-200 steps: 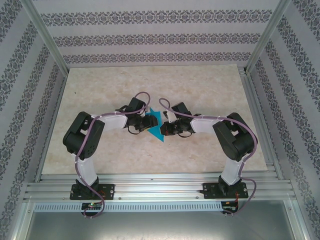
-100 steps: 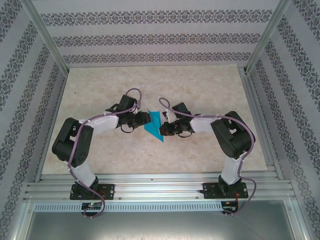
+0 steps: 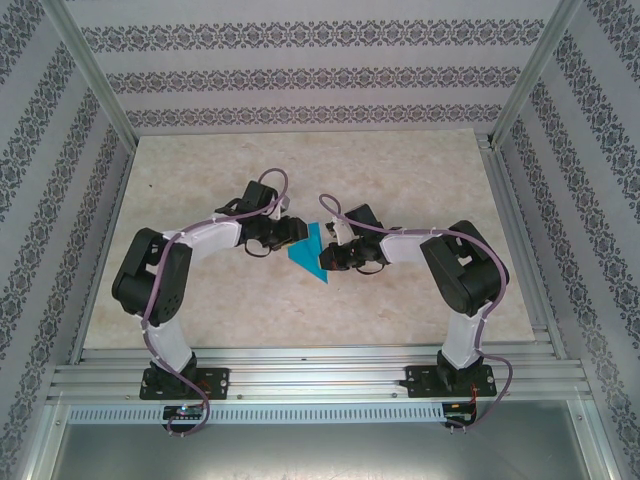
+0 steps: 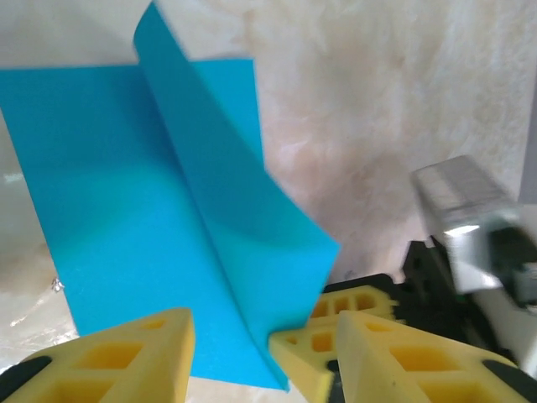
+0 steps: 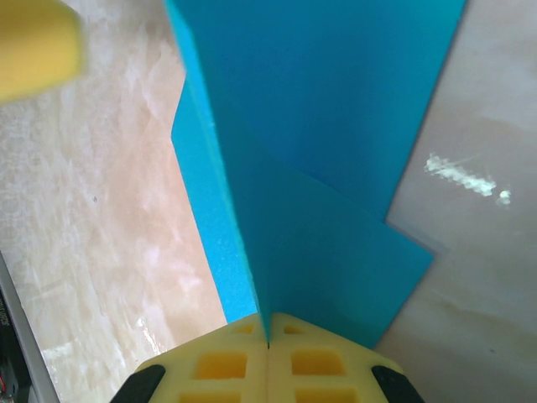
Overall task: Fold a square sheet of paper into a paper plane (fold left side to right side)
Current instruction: Fourth fold the wing at the center of the table.
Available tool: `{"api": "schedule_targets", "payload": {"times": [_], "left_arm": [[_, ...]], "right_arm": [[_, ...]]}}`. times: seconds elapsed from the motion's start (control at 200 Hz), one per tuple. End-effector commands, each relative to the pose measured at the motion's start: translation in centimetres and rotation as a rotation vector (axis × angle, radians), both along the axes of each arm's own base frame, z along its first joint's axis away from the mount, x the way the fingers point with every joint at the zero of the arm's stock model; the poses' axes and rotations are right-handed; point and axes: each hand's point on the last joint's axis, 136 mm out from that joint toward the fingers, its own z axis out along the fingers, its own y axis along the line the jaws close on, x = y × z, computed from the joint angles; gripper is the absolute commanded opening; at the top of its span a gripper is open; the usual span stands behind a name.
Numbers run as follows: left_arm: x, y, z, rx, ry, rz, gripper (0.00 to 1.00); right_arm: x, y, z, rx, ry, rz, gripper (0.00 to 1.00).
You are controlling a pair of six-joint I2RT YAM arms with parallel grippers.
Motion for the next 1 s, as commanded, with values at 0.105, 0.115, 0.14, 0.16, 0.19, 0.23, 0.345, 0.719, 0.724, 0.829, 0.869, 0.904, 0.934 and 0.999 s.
{"api": "schedule_targets", "payload": {"times": [0.105,0.115,0.14,0.16,0.19,0.23,0.345,0.719,0.724,0.829,0.869,0.904,0.934,0.999], "left_arm": [[0.6,-1.8,-0.7,-0.052,0.035,-0.029,0.49],[0.6,-1.9,-0.7,-0.052,0.036,-0.029,0.49],[0.7,-1.9,-0.8,-0.052,0.038,-0.028,0.49],[0.9,-1.9,-0.9,-0.051,0.040,-0.026,0.49],[1.1,-1.9,-1.0,-0.048,0.042,-0.021,0.49],[1.3,-2.0,-1.2,-0.043,0.042,-0.016,0.49],[1.8,-2.0,-1.8,-0.033,0.055,0.000,0.49],[1.9,-1.0,-4.2,0.048,0.095,0.032,0.48],[1.9,-1.0,-4.3,0.049,0.094,0.032,0.48],[1.9,-0.7,-4.6,0.065,0.096,0.039,0.48],[1.8,-0.7,-4.6,0.068,0.096,0.039,0.48],[1.8,-0.7,-4.7,0.072,0.097,0.040,0.47],[1.8,-0.6,-4.6,0.075,0.096,0.040,0.47],[1.9,-0.5,-4.7,0.083,0.095,0.042,0.48]], "right_arm": [[1.1,0.6,0.6,0.033,-0.017,-0.001,0.03],[1.1,0.6,0.6,0.034,-0.018,-0.001,0.03],[1.1,0.6,0.6,0.034,-0.019,0.000,0.03],[1.1,0.6,0.6,0.033,-0.017,-0.001,0.03],[1.0,0.6,0.5,0.032,-0.016,0.000,0.03],[1.0,0.6,0.5,0.031,-0.015,0.001,0.03],[1.1,0.6,0.5,0.030,-0.016,0.000,0.03],[1.5,0.5,1.4,0.047,-0.027,-0.013,0.18],[1.5,0.5,1.4,0.048,-0.027,-0.013,0.18],[2.0,0.2,2.3,0.049,-0.043,-0.025,0.23],[2.2,0.0,2.5,0.040,-0.051,-0.029,0.25],[2.3,0.0,2.8,0.031,-0.061,-0.027,0.27],[2.4,-0.2,2.9,0.020,-0.067,-0.026,0.28],[2.4,-0.5,3.0,-0.005,-0.078,-0.026,0.30]]}}
